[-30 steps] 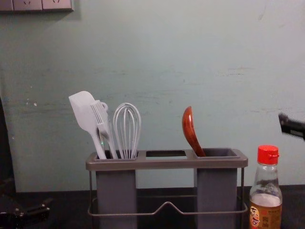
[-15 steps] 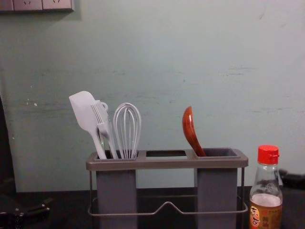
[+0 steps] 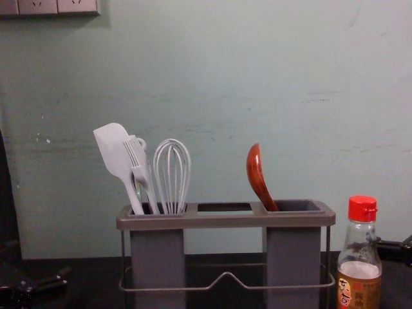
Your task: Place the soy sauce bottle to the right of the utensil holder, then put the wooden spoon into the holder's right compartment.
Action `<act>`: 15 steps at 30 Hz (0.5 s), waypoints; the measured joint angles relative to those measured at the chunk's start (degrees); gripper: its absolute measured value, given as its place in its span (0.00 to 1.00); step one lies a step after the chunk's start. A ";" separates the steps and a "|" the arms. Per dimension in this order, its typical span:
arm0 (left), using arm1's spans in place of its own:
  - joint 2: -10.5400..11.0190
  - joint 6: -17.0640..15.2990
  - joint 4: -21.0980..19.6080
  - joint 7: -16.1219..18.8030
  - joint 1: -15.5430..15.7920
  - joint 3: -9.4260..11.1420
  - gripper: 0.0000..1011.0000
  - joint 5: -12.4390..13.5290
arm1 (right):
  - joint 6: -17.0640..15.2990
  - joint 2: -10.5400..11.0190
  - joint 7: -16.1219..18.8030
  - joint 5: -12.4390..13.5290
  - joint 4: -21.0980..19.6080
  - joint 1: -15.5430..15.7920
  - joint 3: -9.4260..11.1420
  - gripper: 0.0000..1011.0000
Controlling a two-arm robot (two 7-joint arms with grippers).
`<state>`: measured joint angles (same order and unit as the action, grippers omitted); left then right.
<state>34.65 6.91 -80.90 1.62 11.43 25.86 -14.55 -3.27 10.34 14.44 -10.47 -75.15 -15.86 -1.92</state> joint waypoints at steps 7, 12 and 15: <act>0.00 0.00 0.00 0.00 0.00 0.00 1.00 0.00 | 0.16 -0.02 -0.04 -0.20 0.13 -0.02 0.02 0.99; 0.00 0.00 0.00 0.00 0.00 0.00 1.00 0.00 | 0.24 -0.04 -0.10 -0.27 0.18 -0.04 0.05 0.99; 0.00 0.00 0.00 0.00 0.00 0.00 1.00 0.00 | 0.30 -0.05 -0.12 -0.32 0.20 -0.05 0.06 0.99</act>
<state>34.65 6.90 -80.90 1.62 11.43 25.86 -14.55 -2.97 10.29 14.32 -10.78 -74.96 -15.91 -1.86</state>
